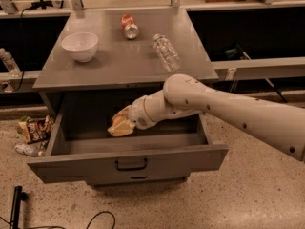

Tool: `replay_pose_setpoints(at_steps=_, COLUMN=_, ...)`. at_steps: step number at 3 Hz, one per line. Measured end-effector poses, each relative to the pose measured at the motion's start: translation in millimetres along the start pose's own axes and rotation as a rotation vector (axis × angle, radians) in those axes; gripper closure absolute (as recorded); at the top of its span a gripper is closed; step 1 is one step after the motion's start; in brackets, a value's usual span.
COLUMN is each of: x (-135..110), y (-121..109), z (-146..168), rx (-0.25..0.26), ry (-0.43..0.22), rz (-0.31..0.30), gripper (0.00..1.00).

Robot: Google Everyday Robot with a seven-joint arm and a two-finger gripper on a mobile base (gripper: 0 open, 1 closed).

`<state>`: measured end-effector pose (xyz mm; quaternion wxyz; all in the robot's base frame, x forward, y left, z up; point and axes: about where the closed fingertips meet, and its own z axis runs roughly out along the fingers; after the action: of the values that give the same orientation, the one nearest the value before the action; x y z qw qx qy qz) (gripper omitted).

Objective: Place orange into top drawer

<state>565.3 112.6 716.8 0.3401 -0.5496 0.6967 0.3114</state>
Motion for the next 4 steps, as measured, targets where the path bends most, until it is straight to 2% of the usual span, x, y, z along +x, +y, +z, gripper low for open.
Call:
replay_pose_setpoints(at_steps=1, x=16, y=-15, z=10, rx=0.014, ry=0.041, rz=-0.011, gripper=0.84)
replay_pose_setpoints(at_steps=2, x=36, y=-26, z=28, rx=-0.012, ry=0.097, rz=-0.004, gripper=0.53)
replay_pose_setpoints(at_steps=4, x=54, y=-23, z=42, rx=-0.055, ry=0.145, rz=0.018, gripper=0.07)
